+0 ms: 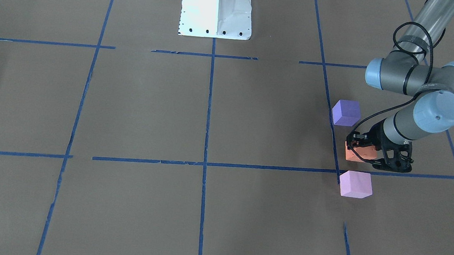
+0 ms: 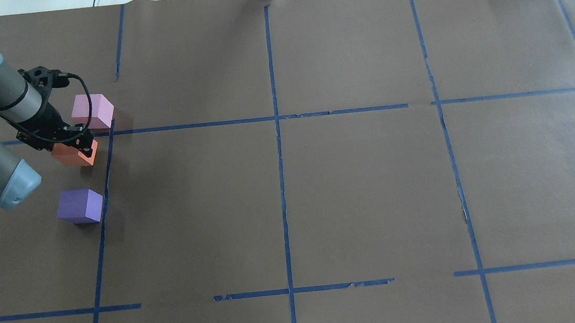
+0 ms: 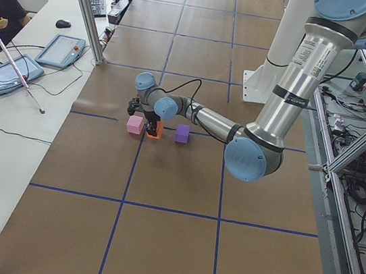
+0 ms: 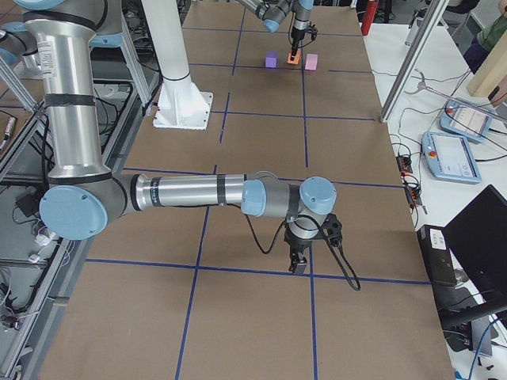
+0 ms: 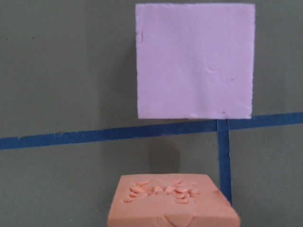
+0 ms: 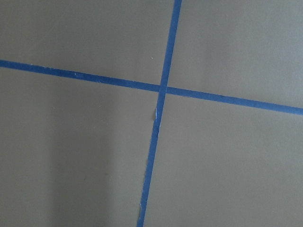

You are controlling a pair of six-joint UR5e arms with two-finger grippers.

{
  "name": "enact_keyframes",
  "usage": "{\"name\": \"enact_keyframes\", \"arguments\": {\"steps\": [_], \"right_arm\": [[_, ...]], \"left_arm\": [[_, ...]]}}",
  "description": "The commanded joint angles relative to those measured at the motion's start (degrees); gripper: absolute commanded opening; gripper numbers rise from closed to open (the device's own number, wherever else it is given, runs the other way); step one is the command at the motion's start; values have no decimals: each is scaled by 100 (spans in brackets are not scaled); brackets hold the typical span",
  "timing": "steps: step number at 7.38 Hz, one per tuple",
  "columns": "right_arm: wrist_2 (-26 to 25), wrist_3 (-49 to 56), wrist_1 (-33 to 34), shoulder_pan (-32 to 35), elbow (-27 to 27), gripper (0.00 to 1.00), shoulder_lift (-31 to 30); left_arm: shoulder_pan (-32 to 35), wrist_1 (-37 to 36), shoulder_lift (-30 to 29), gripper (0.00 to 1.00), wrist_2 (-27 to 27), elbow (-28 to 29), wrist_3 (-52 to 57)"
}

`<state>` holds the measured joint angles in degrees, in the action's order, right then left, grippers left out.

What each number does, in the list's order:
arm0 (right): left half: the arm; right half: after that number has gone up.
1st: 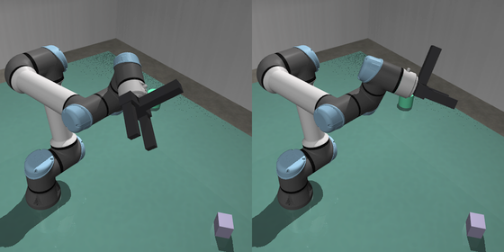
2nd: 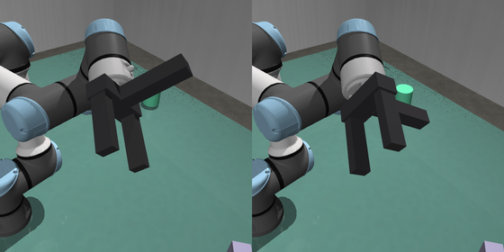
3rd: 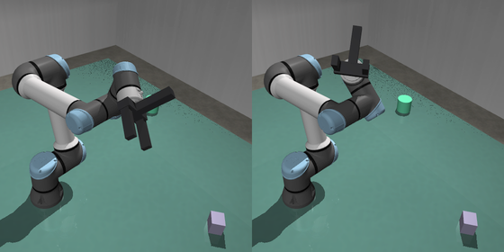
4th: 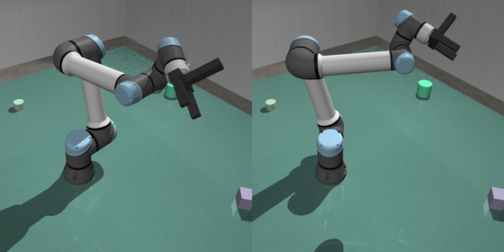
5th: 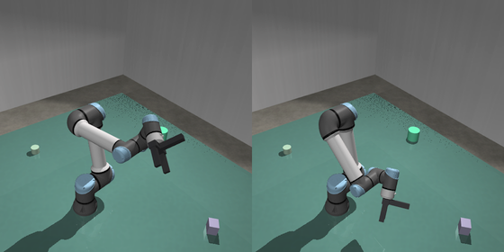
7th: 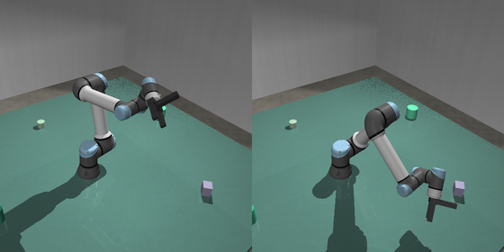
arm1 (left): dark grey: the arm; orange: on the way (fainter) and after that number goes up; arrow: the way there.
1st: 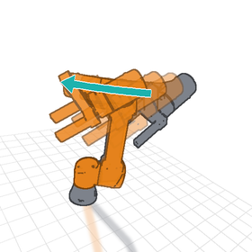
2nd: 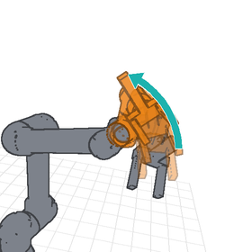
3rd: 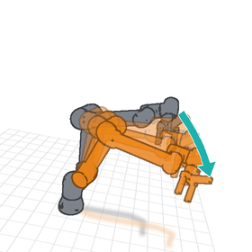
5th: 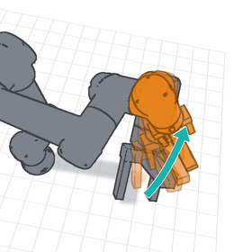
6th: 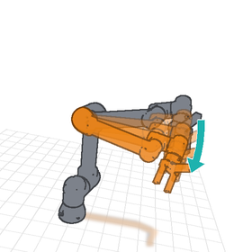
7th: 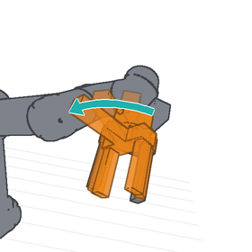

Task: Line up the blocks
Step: 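Lower the orange cube between the pink and purple cubes, aligning it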

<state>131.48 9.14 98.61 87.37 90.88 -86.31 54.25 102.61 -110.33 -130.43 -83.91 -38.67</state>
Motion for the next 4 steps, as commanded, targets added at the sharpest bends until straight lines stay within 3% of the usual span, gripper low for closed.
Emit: {"name": "enact_keyframes", "arguments": {"steps": [1, 4], "right_arm": [[0, 0, 0, 0, 0, 100, 0], [0, 0, 0, 0, 0, 100, 0]], "left_arm": [[-46, 111, -6, 34, 0, 59, -62], [-82, 146, -6, 34, 0, 59, -62]]}}
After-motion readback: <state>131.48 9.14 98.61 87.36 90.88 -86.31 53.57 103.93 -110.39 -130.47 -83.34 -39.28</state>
